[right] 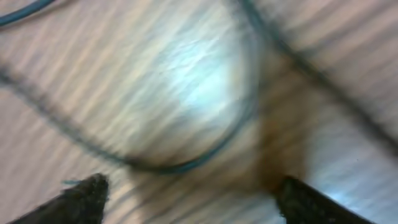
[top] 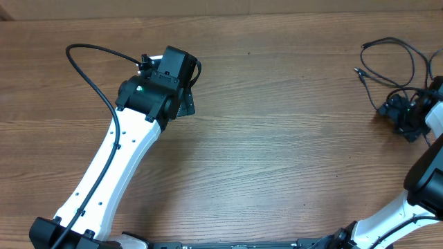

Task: Untangle cables
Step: 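Drag the grasped cable to the upper right with the right gripper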

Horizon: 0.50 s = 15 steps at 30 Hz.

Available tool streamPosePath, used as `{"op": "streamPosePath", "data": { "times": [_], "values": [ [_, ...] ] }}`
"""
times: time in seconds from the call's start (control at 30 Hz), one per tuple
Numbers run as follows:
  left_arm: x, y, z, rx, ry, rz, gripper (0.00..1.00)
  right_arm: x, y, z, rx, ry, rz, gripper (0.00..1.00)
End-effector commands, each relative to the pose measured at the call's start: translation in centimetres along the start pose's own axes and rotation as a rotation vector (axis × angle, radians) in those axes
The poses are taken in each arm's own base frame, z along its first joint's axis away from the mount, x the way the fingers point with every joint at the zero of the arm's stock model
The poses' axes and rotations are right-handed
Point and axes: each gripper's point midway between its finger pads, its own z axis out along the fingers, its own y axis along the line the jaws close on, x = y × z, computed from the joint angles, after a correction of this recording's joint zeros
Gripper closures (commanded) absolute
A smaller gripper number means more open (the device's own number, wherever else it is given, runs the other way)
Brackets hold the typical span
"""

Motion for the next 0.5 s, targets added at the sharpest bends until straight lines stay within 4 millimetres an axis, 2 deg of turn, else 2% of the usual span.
{"op": "streamPosePath", "data": {
  "times": [0.0, 0.07, 0.17, 0.2, 0.27, 0.47],
  "values": [
    [-0.4, 0.7, -0.6, -0.008, -0.028, 0.004, 0.0, 2.9, 5.7, -0.6, -0.286, 0.113, -0.049, 0.15],
    [-0.4, 0.7, -0.6, -0.008, -0.028, 0.005, 0.0, 2.5, 7.4, -2.5, -0.3, 0.071, -0.098, 0.09],
    [-0.4, 0.7, -0.6, -0.008, -0.028, 0.004, 0.0, 2.9, 11.9, -6.7, -0.348, -0.011, -0.255, 0.02],
    [-0.4, 0.7, -0.6, -0.008, -0.028, 0.005, 0.0, 3.1, 12.7, -7.2, -0.351, -0.022, -0.276, 0.0],
    [-0.4, 0.7, -0.6, -0.008, -0.028, 0.005, 0.0, 3.7, 14.4, -7.3, -0.321, -0.049, -0.348, 0.0],
    [-0.4, 0.7, -0.6, -0.008, -0.028, 0.004, 0.0, 5.1, 15.9, -5.2, -0.112, -0.099, -0.497, 0.0]
  ]
}}
